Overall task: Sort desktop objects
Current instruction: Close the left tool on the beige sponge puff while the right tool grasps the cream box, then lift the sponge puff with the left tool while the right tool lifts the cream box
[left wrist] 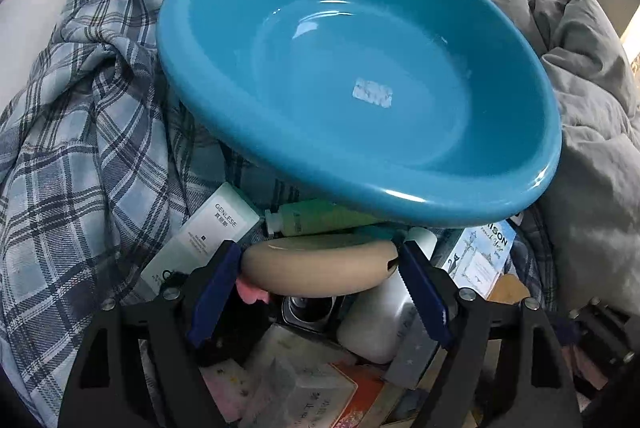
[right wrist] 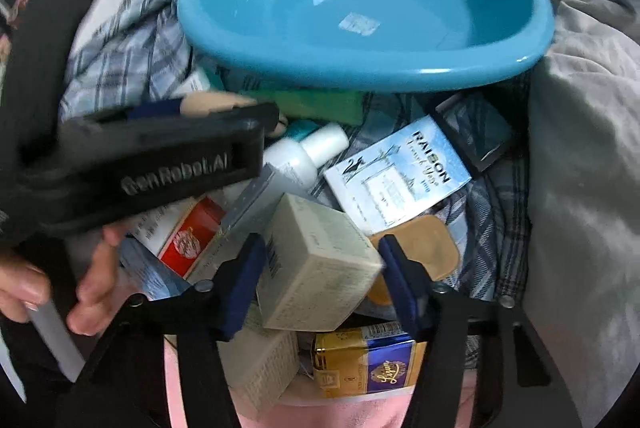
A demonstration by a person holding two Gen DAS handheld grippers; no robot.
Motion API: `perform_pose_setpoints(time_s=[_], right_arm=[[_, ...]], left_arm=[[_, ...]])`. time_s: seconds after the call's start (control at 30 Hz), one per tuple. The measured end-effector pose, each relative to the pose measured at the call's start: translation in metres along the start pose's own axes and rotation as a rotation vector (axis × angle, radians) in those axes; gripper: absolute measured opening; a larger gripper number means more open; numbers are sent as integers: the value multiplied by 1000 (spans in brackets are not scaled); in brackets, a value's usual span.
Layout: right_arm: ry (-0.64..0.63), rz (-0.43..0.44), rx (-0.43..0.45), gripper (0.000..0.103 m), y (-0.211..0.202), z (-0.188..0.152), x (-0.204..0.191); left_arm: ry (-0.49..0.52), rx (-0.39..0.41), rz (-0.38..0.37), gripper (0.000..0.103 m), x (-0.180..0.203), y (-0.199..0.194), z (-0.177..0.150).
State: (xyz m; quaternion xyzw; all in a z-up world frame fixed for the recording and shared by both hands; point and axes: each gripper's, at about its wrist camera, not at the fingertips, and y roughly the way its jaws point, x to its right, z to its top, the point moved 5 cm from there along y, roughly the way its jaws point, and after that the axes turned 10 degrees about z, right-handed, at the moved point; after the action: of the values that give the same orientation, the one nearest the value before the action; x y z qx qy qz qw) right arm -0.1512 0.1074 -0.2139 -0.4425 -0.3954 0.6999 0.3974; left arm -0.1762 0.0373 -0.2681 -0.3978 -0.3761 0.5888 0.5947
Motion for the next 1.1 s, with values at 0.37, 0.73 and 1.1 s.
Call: perform_pose_setpoints(time_s=[0.37, 0.73, 1.1], right_arm=[[85, -93, 114, 46, -41, 15, 44], [118, 35, 176, 45, -52, 17, 39], [99, -33, 178, 45, -42, 21, 30]], left_arm=[[20, 1, -11, 67, 1, -17, -7], [139, 69, -106, 67, -1, -73, -15], [143, 127, -71, 68, -8, -87, -12]])
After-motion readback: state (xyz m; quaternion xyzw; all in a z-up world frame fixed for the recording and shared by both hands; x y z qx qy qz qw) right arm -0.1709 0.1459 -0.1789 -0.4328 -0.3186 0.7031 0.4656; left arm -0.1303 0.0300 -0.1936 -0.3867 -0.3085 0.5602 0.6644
